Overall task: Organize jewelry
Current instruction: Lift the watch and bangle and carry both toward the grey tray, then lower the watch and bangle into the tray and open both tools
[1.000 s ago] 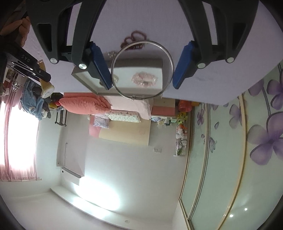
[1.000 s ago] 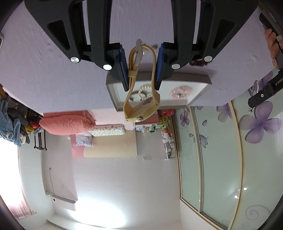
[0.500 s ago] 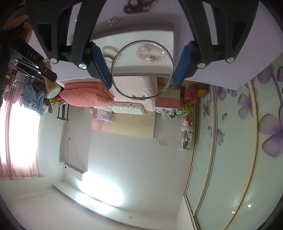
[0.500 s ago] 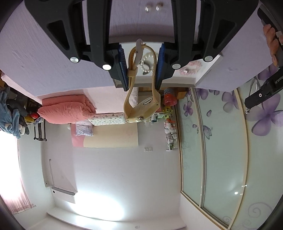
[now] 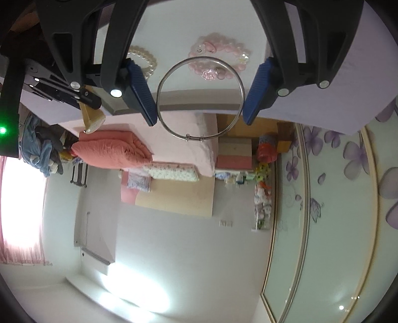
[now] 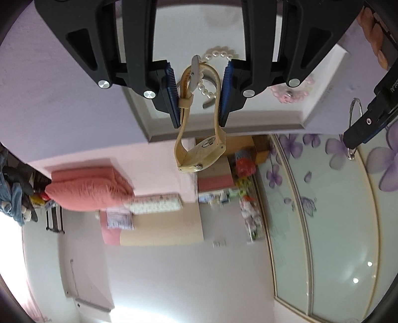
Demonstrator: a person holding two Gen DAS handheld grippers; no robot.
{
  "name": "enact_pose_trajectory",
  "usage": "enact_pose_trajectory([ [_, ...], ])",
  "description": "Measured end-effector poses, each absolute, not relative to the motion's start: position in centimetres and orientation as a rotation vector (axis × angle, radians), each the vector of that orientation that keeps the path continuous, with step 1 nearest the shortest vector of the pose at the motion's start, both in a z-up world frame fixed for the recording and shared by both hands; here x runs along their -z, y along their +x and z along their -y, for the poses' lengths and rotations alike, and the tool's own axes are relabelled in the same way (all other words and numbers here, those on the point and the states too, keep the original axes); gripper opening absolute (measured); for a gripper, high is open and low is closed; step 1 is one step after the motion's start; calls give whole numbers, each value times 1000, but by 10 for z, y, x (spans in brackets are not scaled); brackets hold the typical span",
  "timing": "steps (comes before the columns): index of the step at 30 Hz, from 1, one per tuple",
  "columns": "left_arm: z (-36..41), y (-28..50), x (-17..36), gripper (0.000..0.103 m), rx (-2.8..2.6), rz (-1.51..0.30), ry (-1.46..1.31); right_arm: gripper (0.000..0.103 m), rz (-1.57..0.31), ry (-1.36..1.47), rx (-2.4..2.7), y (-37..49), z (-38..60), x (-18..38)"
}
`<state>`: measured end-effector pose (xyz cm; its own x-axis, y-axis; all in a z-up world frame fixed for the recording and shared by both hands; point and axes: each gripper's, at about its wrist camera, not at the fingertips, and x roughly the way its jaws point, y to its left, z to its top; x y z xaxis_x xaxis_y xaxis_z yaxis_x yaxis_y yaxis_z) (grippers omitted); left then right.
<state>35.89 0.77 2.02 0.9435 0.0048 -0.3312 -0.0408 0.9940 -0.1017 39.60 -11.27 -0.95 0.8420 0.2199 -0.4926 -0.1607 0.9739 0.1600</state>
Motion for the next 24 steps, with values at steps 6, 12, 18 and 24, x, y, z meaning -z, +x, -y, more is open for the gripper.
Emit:
enact_pose_trajectory([
  [6,-14,387,1,69,-31,-414,-132,36,-621,100,-183,410,105,23],
  [12,-20,398,11,69,-27,-455,-147,49,-656,97,-191,412,101,26],
  [18,-20,404,13,69,-25,-473,-149,55,-652,104,-205,415,101,23],
  [24,-17,400,13,69,-18,-467,-141,56,-647,107,-205,414,101,21],
])
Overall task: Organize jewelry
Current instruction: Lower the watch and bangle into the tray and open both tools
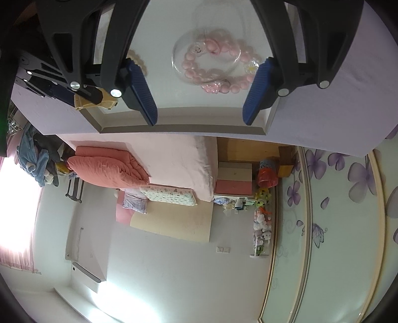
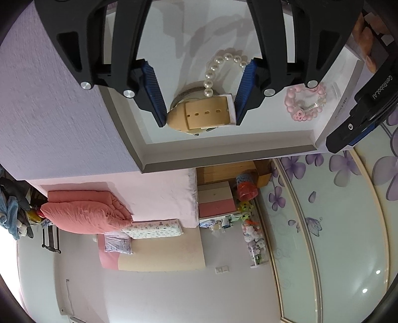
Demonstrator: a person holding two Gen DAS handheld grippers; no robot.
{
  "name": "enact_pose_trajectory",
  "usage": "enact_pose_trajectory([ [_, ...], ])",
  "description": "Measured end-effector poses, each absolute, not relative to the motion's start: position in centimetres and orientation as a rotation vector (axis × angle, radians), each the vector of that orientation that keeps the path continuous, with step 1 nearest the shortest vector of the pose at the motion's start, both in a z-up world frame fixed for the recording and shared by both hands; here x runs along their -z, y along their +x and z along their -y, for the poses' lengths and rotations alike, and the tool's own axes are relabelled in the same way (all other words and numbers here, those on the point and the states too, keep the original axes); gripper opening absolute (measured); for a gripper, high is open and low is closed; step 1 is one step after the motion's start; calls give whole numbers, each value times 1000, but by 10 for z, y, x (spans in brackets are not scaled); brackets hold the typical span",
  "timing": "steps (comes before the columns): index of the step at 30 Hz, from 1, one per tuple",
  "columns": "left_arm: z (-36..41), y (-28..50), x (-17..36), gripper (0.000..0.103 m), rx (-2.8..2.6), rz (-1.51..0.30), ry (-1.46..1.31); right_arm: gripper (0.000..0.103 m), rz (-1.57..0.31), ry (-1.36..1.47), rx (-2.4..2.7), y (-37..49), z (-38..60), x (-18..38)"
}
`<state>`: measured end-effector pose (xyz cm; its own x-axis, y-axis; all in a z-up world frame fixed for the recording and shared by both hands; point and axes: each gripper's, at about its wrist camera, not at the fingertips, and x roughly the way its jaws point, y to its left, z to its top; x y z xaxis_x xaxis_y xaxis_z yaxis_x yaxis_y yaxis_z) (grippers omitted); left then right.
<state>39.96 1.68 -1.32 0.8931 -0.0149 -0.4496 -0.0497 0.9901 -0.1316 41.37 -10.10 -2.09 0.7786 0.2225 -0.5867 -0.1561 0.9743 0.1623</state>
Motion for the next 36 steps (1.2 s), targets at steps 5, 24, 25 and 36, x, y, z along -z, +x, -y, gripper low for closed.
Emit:
enact_pose_trajectory([
  [5,-22,399,7,69,-18,-459,-144,56,-636,100,-202,412,100,17],
  [24,-35,374,1,69,-50,-445,-144,71,-565,77,-209,398,96,3],
  [25,-35,374,0,69,-50,-444,-144,73,-560,80,-216,398,96,1],
  [36,-35,369,-2,70,-47,-442,-143,73,-547,63,-215,392,94,-3],
])
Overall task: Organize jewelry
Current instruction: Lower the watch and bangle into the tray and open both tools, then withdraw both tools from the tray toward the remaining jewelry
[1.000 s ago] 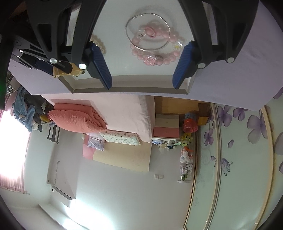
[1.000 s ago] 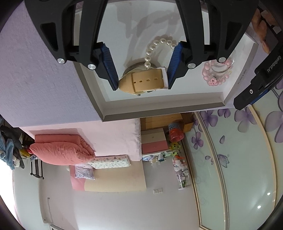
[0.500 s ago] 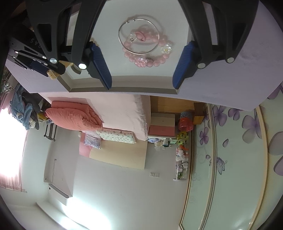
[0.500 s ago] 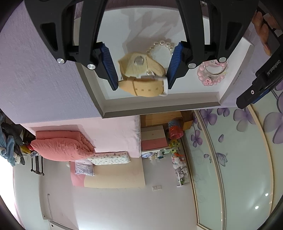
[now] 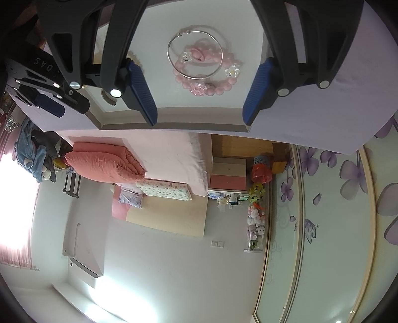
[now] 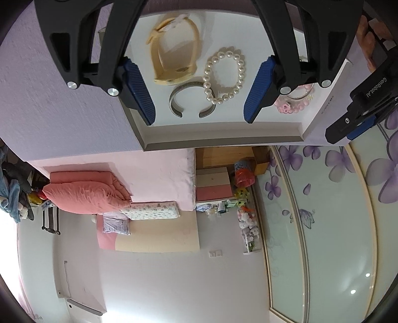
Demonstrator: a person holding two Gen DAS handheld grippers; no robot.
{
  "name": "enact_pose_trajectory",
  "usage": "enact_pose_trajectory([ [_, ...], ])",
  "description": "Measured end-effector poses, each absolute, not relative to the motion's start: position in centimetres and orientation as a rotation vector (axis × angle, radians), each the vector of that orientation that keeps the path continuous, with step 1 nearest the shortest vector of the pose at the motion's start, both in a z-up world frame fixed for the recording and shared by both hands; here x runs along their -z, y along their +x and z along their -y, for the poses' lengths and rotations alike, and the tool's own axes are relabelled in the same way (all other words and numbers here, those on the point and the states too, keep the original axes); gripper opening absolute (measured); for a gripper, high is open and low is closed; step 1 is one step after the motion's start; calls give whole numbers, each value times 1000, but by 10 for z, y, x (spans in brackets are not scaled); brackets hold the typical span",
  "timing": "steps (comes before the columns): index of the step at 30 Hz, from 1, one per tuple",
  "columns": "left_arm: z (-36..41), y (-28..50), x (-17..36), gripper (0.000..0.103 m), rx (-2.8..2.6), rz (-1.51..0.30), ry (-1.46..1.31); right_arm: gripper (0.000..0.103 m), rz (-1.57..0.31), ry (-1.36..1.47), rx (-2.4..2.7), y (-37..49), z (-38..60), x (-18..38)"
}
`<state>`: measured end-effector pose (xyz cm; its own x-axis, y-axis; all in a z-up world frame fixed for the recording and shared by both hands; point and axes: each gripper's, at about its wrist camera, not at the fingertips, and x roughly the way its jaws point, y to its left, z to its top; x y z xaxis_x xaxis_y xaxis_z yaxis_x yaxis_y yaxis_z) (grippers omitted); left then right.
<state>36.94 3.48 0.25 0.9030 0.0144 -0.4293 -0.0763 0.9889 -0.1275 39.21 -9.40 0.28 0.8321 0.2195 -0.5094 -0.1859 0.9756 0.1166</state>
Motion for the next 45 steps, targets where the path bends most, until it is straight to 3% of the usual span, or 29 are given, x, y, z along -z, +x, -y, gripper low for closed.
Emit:
enact_pose_trajectory([
  [9,-37,367,-4,70,-48,-452,-147,75,-545,65,-205,390,94,-2],
  [13,-37,365,-5,70,-46,-453,-147,81,-536,69,-197,385,98,-3],
  [22,-39,344,-10,88,-38,-419,-146,100,-506,81,-187,369,104,-8],
  [32,-51,301,-11,96,-11,-415,-176,101,-489,80,-213,330,113,-11],
  [45,-74,204,5,98,-1,-451,-175,101,-575,26,-271,260,125,8],
])
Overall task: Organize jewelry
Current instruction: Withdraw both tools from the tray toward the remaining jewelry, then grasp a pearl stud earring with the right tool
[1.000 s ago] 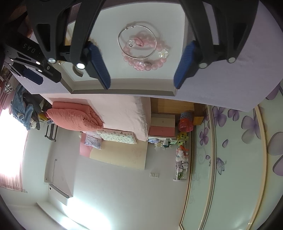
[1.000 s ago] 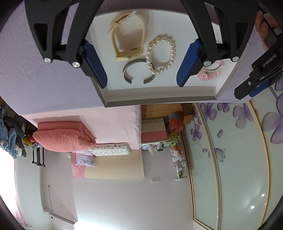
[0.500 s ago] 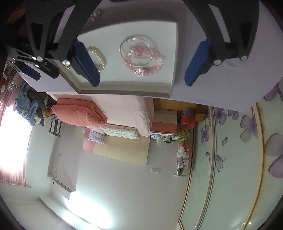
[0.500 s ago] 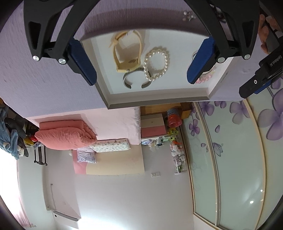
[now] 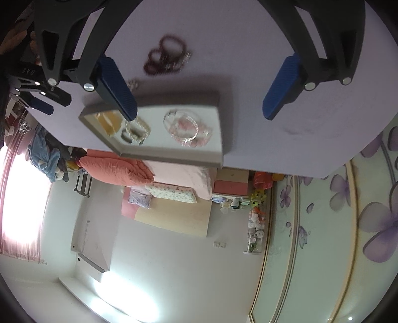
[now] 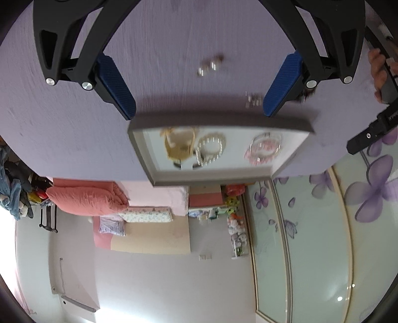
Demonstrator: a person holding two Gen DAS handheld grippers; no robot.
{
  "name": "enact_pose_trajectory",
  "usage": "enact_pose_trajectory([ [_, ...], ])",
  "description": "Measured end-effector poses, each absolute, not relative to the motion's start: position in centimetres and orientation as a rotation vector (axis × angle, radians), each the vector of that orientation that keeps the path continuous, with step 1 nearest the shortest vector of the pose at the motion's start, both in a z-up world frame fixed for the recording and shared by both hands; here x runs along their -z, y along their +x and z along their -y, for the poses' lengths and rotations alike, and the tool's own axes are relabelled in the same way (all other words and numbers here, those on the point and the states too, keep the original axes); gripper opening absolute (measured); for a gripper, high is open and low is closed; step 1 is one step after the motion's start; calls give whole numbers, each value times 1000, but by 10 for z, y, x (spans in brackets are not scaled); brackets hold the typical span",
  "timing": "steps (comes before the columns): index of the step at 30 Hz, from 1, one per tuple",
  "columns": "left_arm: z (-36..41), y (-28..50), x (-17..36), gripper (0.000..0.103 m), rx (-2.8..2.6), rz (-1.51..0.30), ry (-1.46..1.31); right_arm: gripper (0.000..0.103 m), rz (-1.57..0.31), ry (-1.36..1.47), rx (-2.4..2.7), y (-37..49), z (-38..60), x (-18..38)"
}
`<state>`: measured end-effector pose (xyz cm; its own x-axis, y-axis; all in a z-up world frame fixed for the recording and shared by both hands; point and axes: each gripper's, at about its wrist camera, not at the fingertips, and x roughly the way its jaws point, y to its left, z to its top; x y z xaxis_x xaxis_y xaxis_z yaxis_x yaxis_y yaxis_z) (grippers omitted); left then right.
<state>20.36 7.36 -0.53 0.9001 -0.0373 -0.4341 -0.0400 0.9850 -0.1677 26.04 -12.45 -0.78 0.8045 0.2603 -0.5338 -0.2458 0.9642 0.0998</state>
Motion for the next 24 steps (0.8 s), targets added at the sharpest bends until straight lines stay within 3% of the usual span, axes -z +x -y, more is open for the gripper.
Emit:
enact_pose_trajectory([
  [11,-86,173,11,98,-37,-469,-144,98,-676,29,-288,240,118,27],
  [14,-88,174,12,98,-33,-470,-142,88,-715,33,-299,241,114,33],
  [19,-90,174,14,98,-31,-470,-151,49,-806,36,-287,249,107,43],
  [22,-93,176,14,98,-35,-470,-162,36,-887,35,-288,258,100,54],
  [24,-93,178,14,98,-36,-471,-167,34,-895,35,-278,261,97,54],
])
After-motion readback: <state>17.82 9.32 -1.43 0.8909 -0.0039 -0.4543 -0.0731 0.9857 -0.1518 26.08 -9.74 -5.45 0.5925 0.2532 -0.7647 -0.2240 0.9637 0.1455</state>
